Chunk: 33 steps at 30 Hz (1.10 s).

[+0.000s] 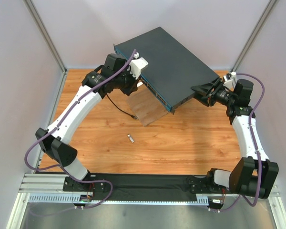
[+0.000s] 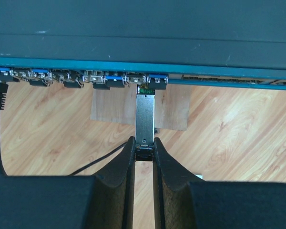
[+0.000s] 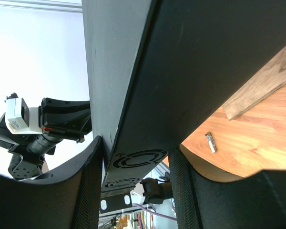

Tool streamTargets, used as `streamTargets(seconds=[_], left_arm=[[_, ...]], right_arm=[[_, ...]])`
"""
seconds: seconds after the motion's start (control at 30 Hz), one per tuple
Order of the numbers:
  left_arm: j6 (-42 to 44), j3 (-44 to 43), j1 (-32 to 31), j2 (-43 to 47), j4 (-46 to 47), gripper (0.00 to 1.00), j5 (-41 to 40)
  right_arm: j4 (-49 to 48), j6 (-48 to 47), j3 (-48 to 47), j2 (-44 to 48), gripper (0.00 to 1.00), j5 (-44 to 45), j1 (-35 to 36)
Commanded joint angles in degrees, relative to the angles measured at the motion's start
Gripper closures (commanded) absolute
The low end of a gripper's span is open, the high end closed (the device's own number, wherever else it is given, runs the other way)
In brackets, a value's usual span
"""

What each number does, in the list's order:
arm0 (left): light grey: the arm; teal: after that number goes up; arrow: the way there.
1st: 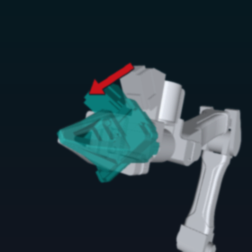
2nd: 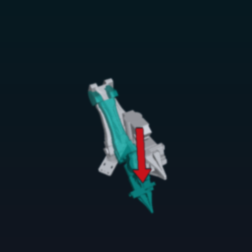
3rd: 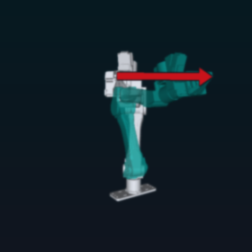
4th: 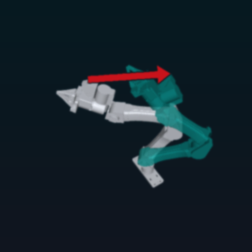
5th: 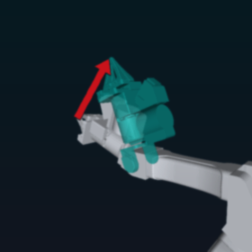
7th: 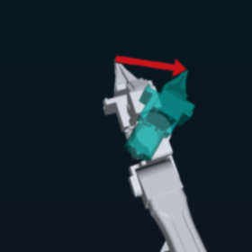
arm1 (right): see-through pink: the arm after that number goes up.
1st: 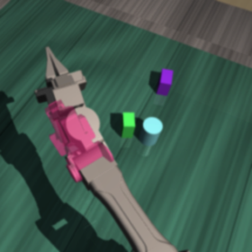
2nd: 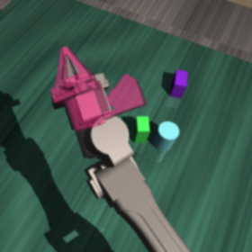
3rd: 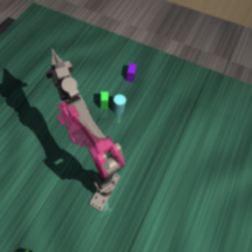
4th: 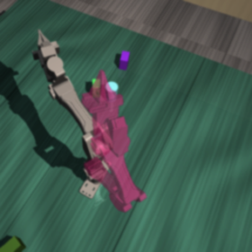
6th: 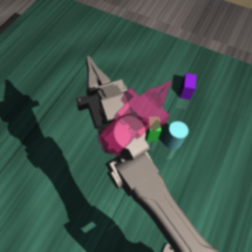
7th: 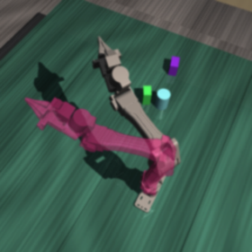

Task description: Insert the plug into the switch port

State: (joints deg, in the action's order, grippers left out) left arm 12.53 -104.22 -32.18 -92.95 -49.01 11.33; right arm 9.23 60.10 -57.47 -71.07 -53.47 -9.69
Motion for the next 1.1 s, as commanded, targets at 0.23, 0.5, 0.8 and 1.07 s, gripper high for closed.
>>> streamTargets(seconds=[0.23,0.5,0.8,1.07], left_arm=[[0.47,-3.7,-0.16,-1.71,0.59,1.0,-3.6],[0.21,-3.88,-0.07,-0.92,1.64,1.0,-3.6],[0.21,-5.9,-0.07,-1.01,1.64,1.0,-2.54],[0.12,-5.99,-0.07,-2.85,0.85,1.0,-2.28]], right_arm=[[-4.49,-12.28,-2.47,-0.39,1.0,4.17,0.55],[-4.66,-12.2,-2.47,-0.74,1.0,4.17,0.55],[-4.58,-12.28,-2.38,-0.74,1.0,4.17,0.55],[-4.75,-12.2,-2.29,-0.83,1.0,4.08,0.55]])
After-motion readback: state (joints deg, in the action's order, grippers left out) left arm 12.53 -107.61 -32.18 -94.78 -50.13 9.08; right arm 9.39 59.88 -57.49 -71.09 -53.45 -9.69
